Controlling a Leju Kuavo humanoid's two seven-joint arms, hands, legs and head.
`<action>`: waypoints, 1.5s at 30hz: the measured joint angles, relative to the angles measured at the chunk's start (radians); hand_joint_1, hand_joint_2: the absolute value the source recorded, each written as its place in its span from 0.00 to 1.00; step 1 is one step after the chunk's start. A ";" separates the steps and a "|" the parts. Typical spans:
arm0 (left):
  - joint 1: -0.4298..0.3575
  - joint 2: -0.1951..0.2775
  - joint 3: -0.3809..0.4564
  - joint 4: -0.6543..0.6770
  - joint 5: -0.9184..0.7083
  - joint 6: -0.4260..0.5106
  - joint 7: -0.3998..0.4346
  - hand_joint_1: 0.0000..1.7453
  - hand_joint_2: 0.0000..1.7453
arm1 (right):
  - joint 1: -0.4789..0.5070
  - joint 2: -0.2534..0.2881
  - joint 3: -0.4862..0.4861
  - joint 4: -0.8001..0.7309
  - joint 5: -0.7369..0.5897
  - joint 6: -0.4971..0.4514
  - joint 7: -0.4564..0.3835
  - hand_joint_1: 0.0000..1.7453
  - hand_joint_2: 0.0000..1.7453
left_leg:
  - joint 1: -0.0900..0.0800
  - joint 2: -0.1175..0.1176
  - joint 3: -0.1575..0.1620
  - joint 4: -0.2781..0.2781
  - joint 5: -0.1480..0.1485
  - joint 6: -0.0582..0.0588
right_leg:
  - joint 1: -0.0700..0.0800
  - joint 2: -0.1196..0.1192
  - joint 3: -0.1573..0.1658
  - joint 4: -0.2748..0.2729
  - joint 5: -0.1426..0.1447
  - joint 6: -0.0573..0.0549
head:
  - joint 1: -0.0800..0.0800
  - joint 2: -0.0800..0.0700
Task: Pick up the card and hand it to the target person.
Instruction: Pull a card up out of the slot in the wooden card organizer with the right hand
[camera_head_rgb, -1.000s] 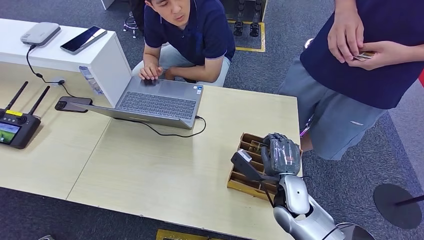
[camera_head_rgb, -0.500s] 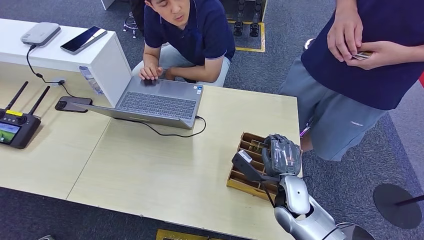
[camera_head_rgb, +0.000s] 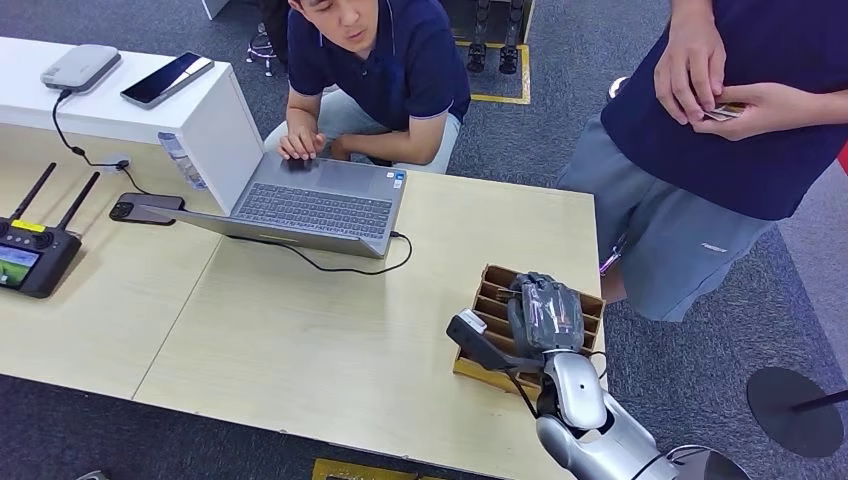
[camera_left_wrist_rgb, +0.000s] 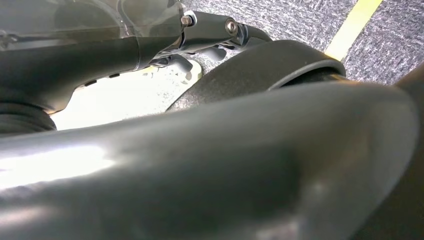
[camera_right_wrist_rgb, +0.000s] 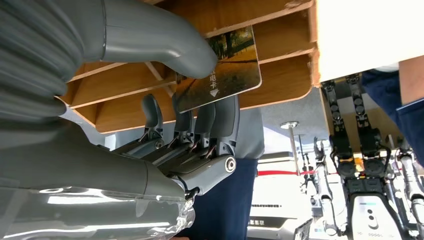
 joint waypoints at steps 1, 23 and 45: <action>0.000 0.000 0.000 0.000 0.000 0.000 0.000 0.00 0.00 | 0.000 0.000 0.001 -0.001 0.000 0.001 0.000 0.71 1.00 | 0.000 0.000 0.000 0.000 0.000 0.000 | 0.000 0.000 0.000 0.000 0.000 0.000 | 0.000 0.000; 0.000 -0.004 0.007 0.001 0.010 -0.008 -0.006 0.00 1.00 | -0.008 -0.016 -0.012 -0.022 0.002 -0.010 0.012 1.00 1.00 | 0.000 -0.001 0.000 0.000 0.000 0.000 | 0.000 -0.001 0.000 0.001 -0.001 0.000 | 0.000 0.000; 0.002 0.008 0.015 0.003 0.029 0.006 -0.020 0.00 1.00 | -0.055 -0.163 -0.189 -0.521 -0.111 -0.141 0.044 1.00 1.00 | 0.000 0.000 0.000 0.000 0.000 0.000 | 0.000 0.000 0.000 0.000 0.000 0.000 | 0.000 0.000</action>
